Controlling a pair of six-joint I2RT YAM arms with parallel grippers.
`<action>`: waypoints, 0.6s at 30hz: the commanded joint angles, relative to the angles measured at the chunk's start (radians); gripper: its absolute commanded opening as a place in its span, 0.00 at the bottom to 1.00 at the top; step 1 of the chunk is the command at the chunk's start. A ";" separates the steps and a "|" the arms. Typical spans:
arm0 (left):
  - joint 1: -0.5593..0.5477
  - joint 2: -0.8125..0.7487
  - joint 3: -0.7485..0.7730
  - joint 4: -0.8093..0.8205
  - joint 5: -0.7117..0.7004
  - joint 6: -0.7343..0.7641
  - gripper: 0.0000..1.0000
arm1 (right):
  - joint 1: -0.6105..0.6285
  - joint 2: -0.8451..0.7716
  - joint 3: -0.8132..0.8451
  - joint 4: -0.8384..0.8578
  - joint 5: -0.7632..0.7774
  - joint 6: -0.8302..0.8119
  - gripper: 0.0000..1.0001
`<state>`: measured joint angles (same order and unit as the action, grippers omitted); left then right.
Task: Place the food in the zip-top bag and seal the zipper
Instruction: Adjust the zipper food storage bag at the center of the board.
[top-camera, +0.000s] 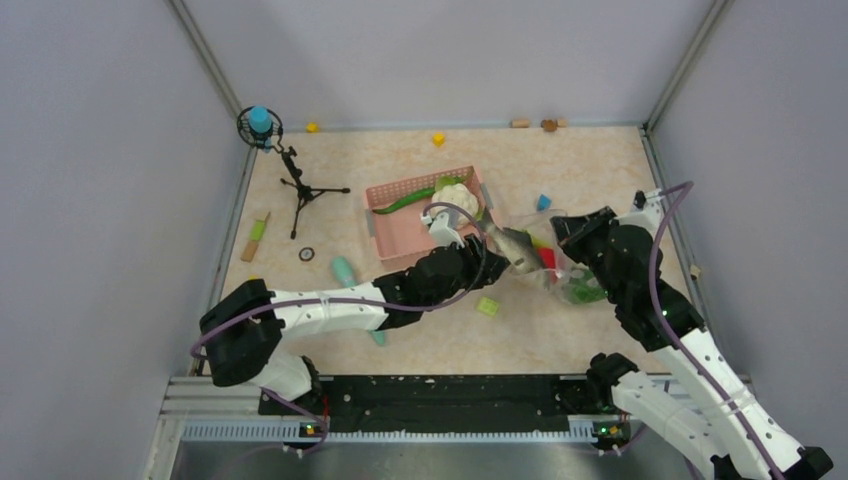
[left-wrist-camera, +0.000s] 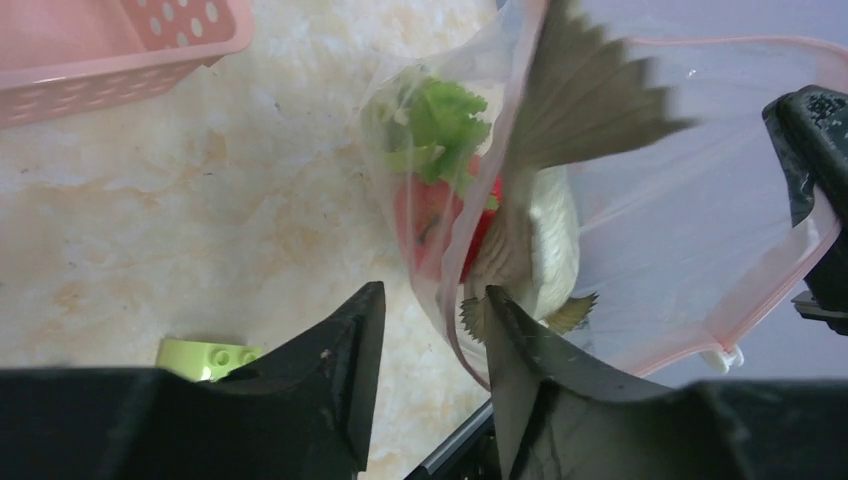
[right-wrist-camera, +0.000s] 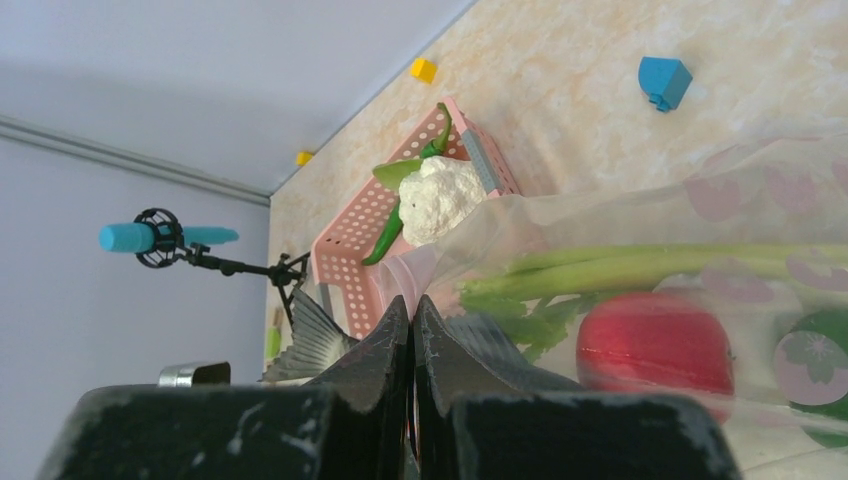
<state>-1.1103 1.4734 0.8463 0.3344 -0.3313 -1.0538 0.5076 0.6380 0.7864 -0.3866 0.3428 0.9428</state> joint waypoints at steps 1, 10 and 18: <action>0.008 0.019 0.059 0.069 0.021 0.021 0.38 | -0.004 0.001 0.025 0.100 -0.036 0.012 0.00; 0.052 0.032 0.277 -0.045 0.059 0.275 0.00 | -0.004 0.010 0.134 -0.013 0.040 -0.222 0.00; 0.062 0.141 0.633 -0.253 0.129 0.516 0.00 | -0.004 0.050 0.285 -0.087 0.395 -0.423 0.00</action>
<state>-1.0542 1.5810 1.3308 0.1478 -0.2268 -0.7063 0.5076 0.6888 0.9955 -0.5011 0.5484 0.6659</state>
